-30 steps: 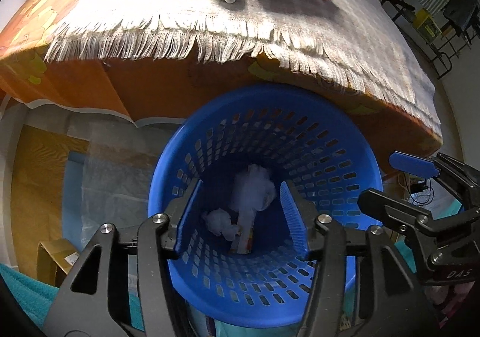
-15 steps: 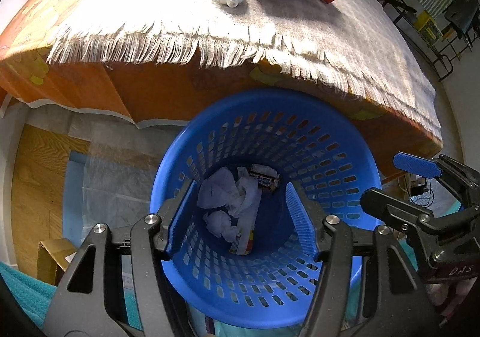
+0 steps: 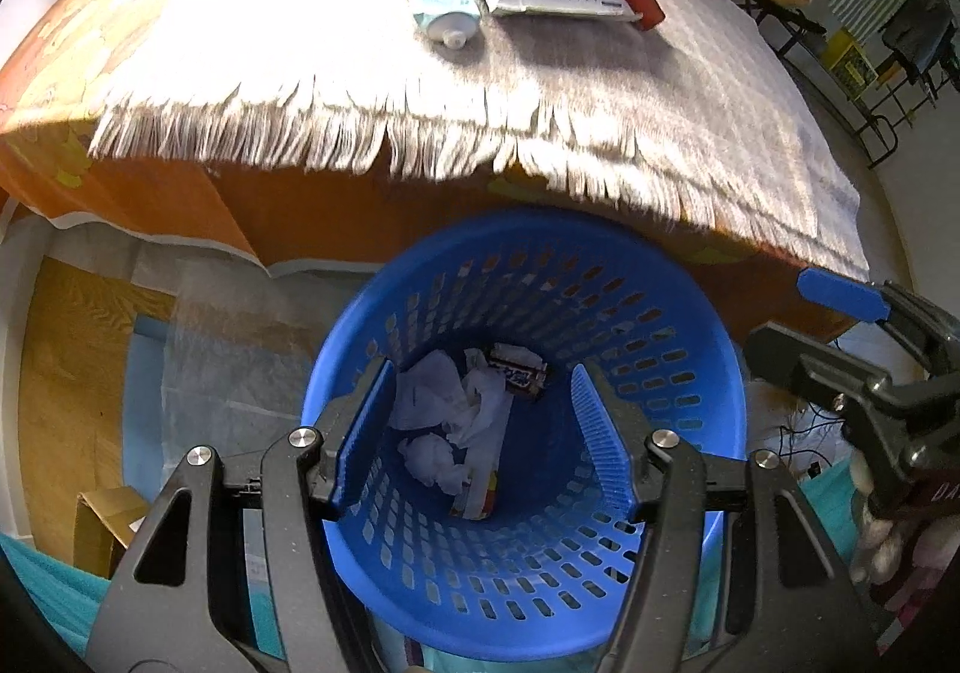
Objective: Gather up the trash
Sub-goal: 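Move both tools back over the cloth toward the carton and tube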
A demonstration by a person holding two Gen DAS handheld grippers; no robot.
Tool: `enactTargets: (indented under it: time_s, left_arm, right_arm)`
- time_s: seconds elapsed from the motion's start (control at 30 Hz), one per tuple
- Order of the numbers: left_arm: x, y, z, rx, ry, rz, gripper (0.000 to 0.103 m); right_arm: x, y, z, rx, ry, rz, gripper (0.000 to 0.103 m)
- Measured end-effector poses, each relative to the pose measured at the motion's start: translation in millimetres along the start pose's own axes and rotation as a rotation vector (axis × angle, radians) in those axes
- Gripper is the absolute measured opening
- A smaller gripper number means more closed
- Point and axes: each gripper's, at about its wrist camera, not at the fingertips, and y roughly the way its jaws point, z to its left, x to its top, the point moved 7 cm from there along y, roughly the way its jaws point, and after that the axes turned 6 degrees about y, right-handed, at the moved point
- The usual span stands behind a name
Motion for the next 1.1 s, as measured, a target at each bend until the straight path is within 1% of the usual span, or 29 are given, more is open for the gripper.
enactTargets:
  time_s: [0.23, 0.47, 0.63, 0.8, 0.9, 0.97, 1.1]
  left_arm:
    - [21, -9, 7, 0.001, -0.011, -0.027, 0.063]
    - [50, -18, 18, 0.01, -0.015, -0.058, 0.063]
    - [71, -22, 28, 0.005, -0.031, -0.081, 0.063]
    - [93, -24, 37, -0.005, -0.046, -0.094, 0.063]
    - [105, -22, 42, -0.012, -0.059, -0.097, 0.063]
    - [113, -20, 46, -0.014, -0.066, -0.094, 0.063]
    - [126, -11, 51, -0.018, -0.073, -0.084, 0.062]
  right_arm:
    - [35, -10, -6, -0.009, 0.006, -0.06, 0.094]
    - [82, -18, -12, -0.021, 0.015, -0.101, 0.094]
    - [117, -18, -7, -0.023, -0.013, -0.117, 0.094]
    - [147, -11, 2, -0.037, -0.052, -0.123, 0.094]
    - [162, -1, 6, -0.029, -0.055, -0.112, 0.094]
    - [172, 7, 9, -0.031, -0.06, -0.101, 0.09]
    - [187, 22, 9, -0.035, -0.068, -0.084, 0.088]
